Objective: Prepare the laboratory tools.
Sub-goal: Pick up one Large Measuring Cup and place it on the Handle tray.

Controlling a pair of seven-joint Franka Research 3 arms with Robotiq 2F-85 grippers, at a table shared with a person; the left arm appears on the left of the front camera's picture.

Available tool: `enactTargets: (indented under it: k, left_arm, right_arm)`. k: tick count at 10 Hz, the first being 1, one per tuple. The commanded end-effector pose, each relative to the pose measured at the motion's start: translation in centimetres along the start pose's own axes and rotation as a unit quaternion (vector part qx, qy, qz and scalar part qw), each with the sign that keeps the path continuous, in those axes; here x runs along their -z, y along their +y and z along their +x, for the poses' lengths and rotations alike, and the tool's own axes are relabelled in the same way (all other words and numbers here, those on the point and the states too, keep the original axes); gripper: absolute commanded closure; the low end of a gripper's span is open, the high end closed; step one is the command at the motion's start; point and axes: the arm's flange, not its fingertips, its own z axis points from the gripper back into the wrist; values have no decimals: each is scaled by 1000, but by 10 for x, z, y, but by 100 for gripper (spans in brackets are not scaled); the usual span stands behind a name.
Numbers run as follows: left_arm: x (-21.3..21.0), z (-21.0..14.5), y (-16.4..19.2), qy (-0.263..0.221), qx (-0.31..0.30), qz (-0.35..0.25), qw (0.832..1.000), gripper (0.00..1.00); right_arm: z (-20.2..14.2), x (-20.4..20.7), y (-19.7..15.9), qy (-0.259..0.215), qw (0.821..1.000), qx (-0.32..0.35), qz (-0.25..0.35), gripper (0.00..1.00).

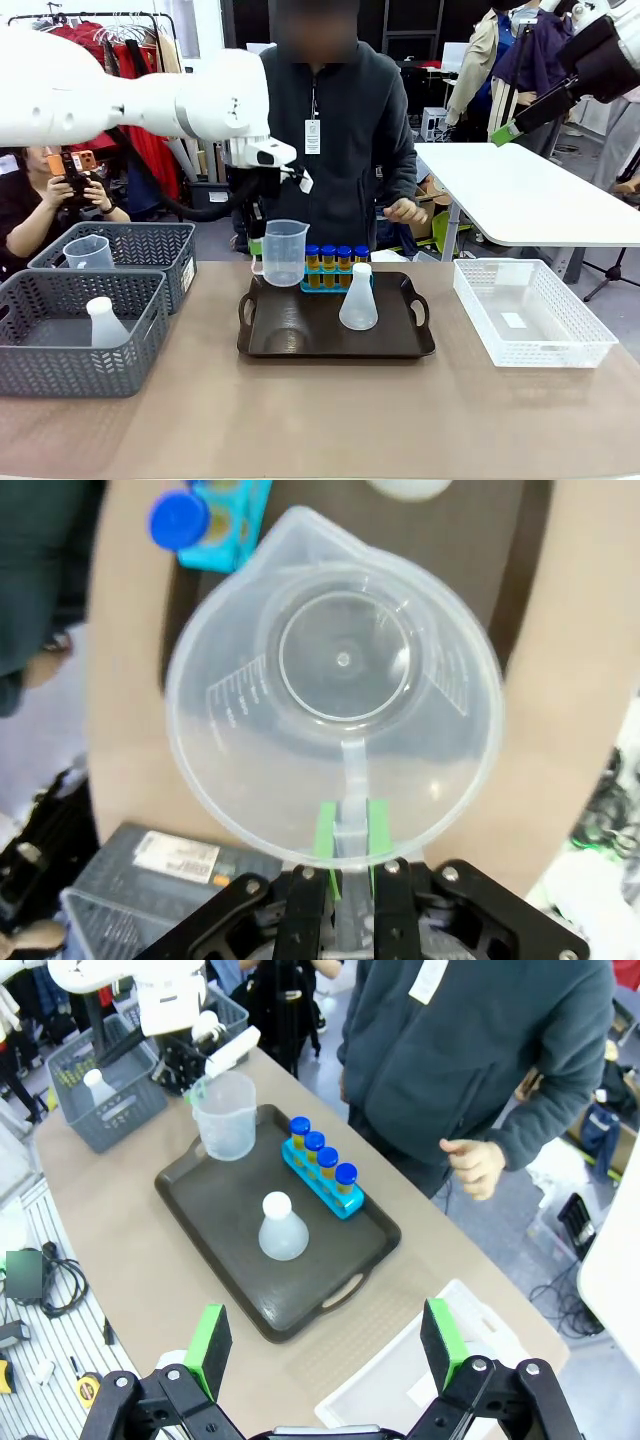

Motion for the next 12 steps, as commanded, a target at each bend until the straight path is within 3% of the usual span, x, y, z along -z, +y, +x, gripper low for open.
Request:
enactTargets:
  k: [1, 3, 5, 12]
  left_arm:
    - [18, -4, -5, -12, 26, -3, 1000, 100]
    - [39, -1, -11, 6, 37, 53, 998, 100]
    - [50, 1, -19, 6, 41, 67, 997, 100]
    - [78, 7, -23, -19, 65, 19, 997, 100]
  right_arm:
    - [1, -1, 0, -10, 1000, -1, 7, 0]
    - [1, -1, 0, -10, 1000, -1, 7, 0]
    - [1, -1, 0, -10, 1000, -1, 7, 0]
    - [1, -1, 0, -10, 1000, -1, 7, 0]
